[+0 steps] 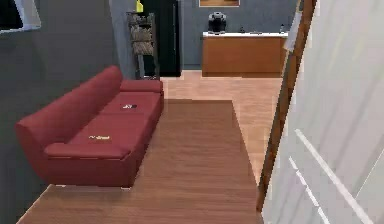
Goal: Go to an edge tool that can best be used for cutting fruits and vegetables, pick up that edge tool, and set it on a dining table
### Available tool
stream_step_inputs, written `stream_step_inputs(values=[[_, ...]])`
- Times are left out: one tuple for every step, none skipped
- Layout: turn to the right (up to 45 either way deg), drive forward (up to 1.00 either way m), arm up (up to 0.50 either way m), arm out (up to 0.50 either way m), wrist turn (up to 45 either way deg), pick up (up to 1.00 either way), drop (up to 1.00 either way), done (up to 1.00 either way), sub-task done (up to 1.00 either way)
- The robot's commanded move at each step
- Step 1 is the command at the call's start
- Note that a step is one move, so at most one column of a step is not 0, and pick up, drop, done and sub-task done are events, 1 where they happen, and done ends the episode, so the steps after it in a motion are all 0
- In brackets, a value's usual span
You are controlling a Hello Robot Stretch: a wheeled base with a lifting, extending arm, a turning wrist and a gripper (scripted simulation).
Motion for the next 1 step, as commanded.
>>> stream_step_inputs(values=[[-45.0, 0.0, 0.0, 0.0, 0.0, 0.0, 0.0, 0.0, 0.0]])
